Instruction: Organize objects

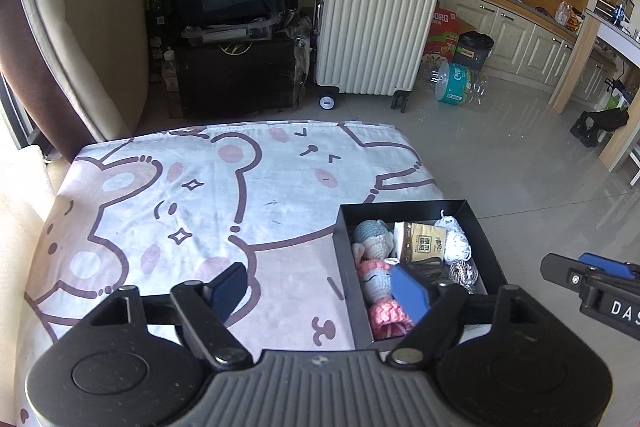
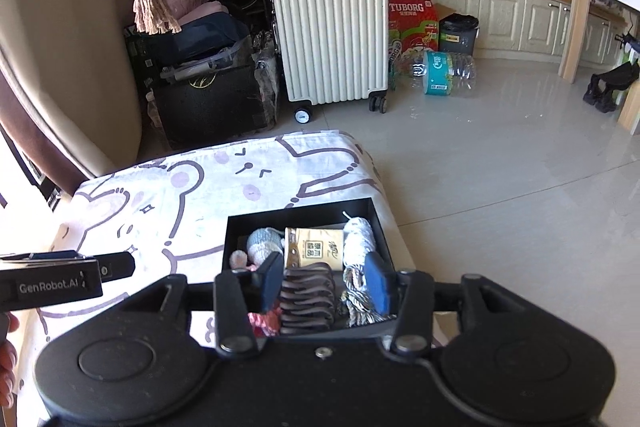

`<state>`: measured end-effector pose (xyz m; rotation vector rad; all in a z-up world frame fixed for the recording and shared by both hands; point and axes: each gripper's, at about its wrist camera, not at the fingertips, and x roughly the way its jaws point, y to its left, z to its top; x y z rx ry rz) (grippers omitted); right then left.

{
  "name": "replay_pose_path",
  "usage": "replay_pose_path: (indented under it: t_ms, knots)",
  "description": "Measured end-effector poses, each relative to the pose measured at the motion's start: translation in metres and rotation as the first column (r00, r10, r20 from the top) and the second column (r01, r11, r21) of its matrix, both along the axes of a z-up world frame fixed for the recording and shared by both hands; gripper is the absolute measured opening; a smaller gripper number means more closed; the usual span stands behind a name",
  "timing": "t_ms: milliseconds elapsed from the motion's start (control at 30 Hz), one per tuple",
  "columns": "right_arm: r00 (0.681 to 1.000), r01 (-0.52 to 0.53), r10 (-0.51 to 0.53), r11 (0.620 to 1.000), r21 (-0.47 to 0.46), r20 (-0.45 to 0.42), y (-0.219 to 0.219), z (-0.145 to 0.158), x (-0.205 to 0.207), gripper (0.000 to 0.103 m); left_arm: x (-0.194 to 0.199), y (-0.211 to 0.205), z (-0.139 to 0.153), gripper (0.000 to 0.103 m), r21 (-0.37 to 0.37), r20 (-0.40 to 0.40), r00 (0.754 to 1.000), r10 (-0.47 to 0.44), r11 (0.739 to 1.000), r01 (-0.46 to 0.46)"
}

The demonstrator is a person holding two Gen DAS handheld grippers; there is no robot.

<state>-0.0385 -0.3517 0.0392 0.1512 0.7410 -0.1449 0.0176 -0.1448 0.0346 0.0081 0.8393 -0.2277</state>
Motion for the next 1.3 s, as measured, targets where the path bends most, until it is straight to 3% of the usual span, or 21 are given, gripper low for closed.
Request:
replay_pose_path:
  t_ms: [333, 767, 1067, 1300]
  knots:
    - [1.000, 0.024, -0.025, 0.998, -0.056, -0.013, 0.002, 0.004, -0.017, 0.071, -0.015, 0.011, 0.004, 0.101, 0.006, 0.013, 0.999, 0.030, 1.000, -0.030]
    - [0.996, 0.063, -0.069, 0.994, -0.094, -0.055, -0.008, -0.010, -0.026, 0.100, -0.015, 0.013, -0.005, 0.103, 0.006, -0.007, 0.999, 0.046, 0.999, -0.046]
    - [0.991, 0.093, -0.101, 0.992, -0.091, -0.083, -0.015, -0.021, -0.024, 0.103, -0.016, 0.004, -0.010, 0.103, 0.061, -0.008, 1.000, 0.003, 0.998, -0.003]
    - [0.990, 0.093, -0.102, 0.992, -0.090, -0.097, -0.017, -0.025, -0.022, 0.103, -0.014, 0.003, -0.015, 0.103, 0.046, -0.045, 0.999, -0.002, 0.999, 0.004]
